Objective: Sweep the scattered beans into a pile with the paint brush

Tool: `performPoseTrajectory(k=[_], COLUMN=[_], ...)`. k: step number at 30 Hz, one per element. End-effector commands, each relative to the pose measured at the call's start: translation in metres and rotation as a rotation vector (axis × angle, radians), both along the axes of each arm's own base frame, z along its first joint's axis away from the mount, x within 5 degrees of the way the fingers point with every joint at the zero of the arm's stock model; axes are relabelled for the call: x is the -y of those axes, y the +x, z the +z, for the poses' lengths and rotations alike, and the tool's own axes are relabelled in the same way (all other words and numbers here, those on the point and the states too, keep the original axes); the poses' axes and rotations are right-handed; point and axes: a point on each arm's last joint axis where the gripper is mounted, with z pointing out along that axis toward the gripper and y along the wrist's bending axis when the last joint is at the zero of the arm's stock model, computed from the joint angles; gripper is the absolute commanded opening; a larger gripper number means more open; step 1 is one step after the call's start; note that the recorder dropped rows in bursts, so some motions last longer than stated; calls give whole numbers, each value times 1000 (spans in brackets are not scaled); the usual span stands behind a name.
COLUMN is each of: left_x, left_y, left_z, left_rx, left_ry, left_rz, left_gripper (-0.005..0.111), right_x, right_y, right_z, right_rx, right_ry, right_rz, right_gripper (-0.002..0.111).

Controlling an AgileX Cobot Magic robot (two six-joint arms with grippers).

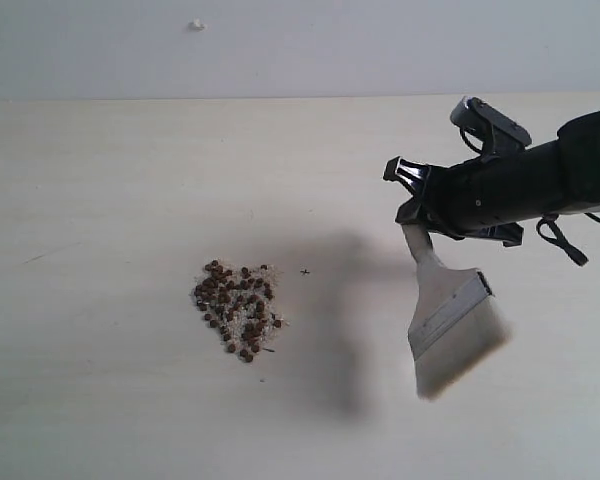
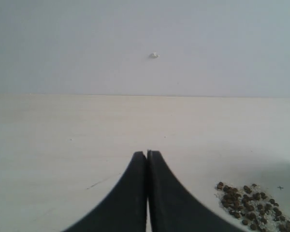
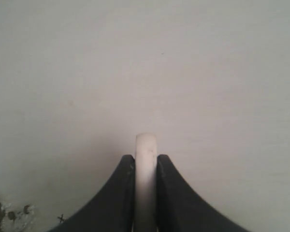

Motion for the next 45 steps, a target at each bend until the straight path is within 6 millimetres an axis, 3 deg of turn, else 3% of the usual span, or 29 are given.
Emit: performPoseTrajectory(k=[1, 12, 17, 27, 34, 36, 40, 41, 45], left_x=[0, 0, 0, 0, 0, 0, 0, 0, 0], left_y=[0, 0, 0, 0, 0, 0, 0, 0, 0], left_z=[0, 0, 0, 0, 0, 0, 0, 0, 0], left_rx=[1, 1, 1, 1, 1, 1, 1, 1, 1], left_ry=[-5, -5, -5, -5, -5, -5, -5, -5, -5], left_rz=[2, 2, 2, 2, 2, 2, 2, 2, 2], left_gripper=[0, 0, 0, 0, 0, 0, 0, 0, 0], right_x=[5, 5, 8, 12, 32, 41, 41, 44, 54], right_y=[1, 11, 12, 13, 15, 16, 9, 2, -30], right_z=[-6, 0, 0, -2, -2, 7, 53, 70, 103], right_rx=[-10, 40, 41, 46, 58, 90, 227, 269, 345], right_ry=[-45, -75, -105, -157, -360, -454, -439, -435, -431], right_rz=[-30, -11, -32, -51, -150, -171, -144, -163, -221], right_gripper=[0, 0, 5, 29, 46, 47, 42, 35, 9])
